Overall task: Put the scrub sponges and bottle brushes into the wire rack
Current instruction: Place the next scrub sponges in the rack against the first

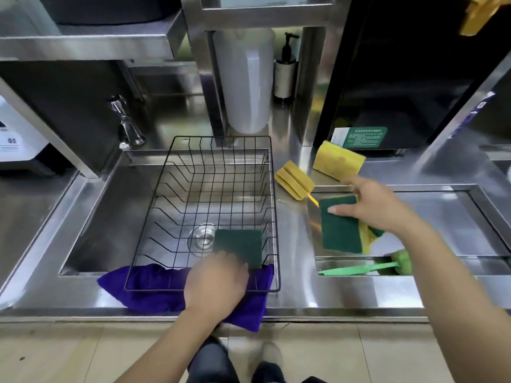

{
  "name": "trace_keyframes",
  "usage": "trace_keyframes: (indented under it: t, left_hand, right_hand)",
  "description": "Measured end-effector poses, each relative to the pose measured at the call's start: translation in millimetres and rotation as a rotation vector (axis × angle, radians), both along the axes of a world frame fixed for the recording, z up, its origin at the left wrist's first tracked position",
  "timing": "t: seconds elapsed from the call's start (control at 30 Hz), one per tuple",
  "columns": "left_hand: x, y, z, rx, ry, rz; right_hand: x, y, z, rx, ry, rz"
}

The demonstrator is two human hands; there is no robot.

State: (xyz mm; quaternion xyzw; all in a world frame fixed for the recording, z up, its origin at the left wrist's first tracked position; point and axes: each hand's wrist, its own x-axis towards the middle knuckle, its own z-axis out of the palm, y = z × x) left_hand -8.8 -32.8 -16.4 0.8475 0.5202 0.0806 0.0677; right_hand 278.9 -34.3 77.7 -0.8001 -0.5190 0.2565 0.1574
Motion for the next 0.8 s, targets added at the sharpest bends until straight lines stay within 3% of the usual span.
trace_keyframes:
  t: [0.07,0.2,0.43,0.6,0.8]
  left_hand:
    - [0,-1,2,-0.026,0.009,0.026]
    - [1,-2,9,-0.047,0.067,0.050]
    - [0,-3,11,-0.095,0.091,0.045]
    - [-3,-2,14,-0.129,0.127,0.036]
    - [-4,-2,12,-0.134,0.112,0.024]
  right_hand:
    - [-7,5,17,0.157,0.142,-0.053]
    - [-35,21,26,0.323,0.614,-0.170]
    - [-90,55,-14,0.298,0.859,-0.381]
    - [-119,76,-36,0.184,0.723,-0.218]
    - [-140,98,-39,0.077,0.270,0.050]
